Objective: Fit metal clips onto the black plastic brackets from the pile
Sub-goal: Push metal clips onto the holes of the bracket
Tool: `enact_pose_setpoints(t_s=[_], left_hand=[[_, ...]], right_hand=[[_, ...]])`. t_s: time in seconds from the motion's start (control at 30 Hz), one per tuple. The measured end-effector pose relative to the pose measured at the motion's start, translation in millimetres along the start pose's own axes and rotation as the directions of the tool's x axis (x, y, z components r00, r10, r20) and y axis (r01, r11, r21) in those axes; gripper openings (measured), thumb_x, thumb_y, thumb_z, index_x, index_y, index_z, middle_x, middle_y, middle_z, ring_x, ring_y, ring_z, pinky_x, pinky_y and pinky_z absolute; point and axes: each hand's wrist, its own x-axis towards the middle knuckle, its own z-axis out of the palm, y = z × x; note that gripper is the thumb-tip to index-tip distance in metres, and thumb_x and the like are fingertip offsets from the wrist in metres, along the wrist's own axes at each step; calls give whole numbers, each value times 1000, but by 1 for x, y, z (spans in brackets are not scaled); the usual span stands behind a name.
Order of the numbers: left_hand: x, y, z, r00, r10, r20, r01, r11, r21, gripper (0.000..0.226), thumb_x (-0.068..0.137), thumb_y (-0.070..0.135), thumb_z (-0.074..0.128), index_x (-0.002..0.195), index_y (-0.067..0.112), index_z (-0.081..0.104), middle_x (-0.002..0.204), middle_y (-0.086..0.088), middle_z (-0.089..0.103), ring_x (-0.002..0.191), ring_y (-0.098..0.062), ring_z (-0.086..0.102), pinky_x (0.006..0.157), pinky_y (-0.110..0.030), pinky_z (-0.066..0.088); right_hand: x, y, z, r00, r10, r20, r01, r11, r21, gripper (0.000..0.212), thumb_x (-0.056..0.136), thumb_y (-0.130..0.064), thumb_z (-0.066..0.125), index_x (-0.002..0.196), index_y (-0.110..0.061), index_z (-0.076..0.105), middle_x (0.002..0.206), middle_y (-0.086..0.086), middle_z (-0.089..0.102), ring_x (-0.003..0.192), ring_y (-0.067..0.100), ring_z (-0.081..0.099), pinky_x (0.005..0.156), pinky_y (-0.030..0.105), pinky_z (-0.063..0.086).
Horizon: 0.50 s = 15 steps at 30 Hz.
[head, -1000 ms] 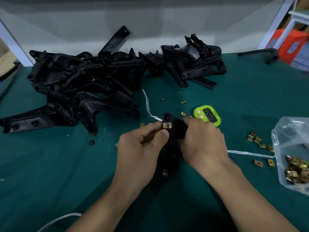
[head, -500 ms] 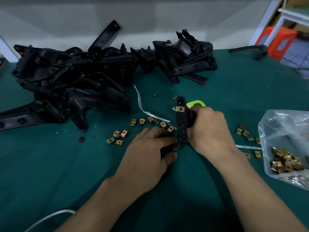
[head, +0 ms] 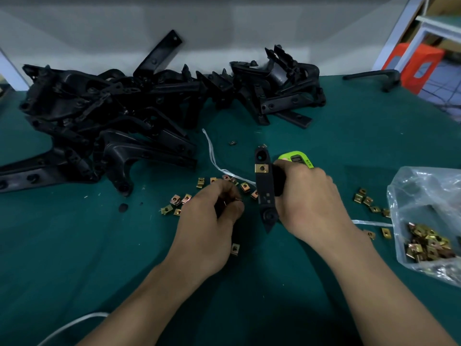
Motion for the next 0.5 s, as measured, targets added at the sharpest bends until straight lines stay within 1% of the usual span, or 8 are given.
enact_pose_setpoints(t_s=[0.03,0.1,0.23,0.3,0.33,0.4,0.43,0.5], left_hand=[[0,0,-1,1000,-7,-1,7,1000,-12,22,95,14,66,85,32,61,77,17,66,71,-4,58,63,-11,42],[1,0,-4,1000,-24,7,24,999,-25,22,97,12,62,86,31,61,79,16,67,75,-6,60,64,-12,43],[2,-2,-5,1000,-23,13,23,1000,12,24,98,10,60,86,30,64,76,15,70,76,-5,65,66,-12,44],[1,-1,-5,1000,-19,9,19,1000,0,24,97,9,61,86,30,65,74,15,72,76,-3,66,67,-10,44],[0,1,-6,1000,-12,2,12,1000,-4,24,97,10,60,86,30,65,74,15,72,75,-2,67,67,-9,44],[-1,3,-6,1000,15,-20,-15,1000,13,21,95,14,60,84,32,63,71,16,72,70,-1,66,63,-9,43],[-1,4,-6,999,27,-34,-27,999,25,17,92,18,59,82,32,62,69,15,71,64,-3,64,59,-10,43],[-2,4,-6,998,30,-50,-28,999,38,11,88,23,59,80,31,60,65,10,71,55,-10,59,53,-17,43]], right_hand=[[-1,-1,2,1000,-6,7,6,1000,13,29,80,-40,74,106,-34,63,81,3,59,70,35,45,64,35,38],[-1,-3,7,1000,-12,16,12,1000,12,27,80,-37,73,104,-32,64,82,3,65,69,34,50,62,34,40],[-1,-3,10,1000,17,13,-17,1000,2,20,78,-27,74,91,-27,59,74,0,60,69,31,55,60,34,47],[0,-1,8,999,39,30,-39,999,15,25,75,-18,74,91,-27,56,73,-1,58,70,30,57,58,32,48],[0,0,7,998,43,46,-43,999,16,31,73,-15,74,93,-28,54,72,-3,56,68,27,56,56,30,44],[1,0,6,995,34,89,-34,999,1,40,71,-9,73,97,-30,50,71,-4,53,65,23,53,53,28,39],[1,0,5,994,29,108,-29,1000,0,41,71,-7,71,97,-29,48,71,-4,54,65,22,53,53,29,39],[2,1,5,992,23,124,-24,1000,6,41,72,-4,69,94,-27,44,73,-3,54,65,23,54,53,31,41]])
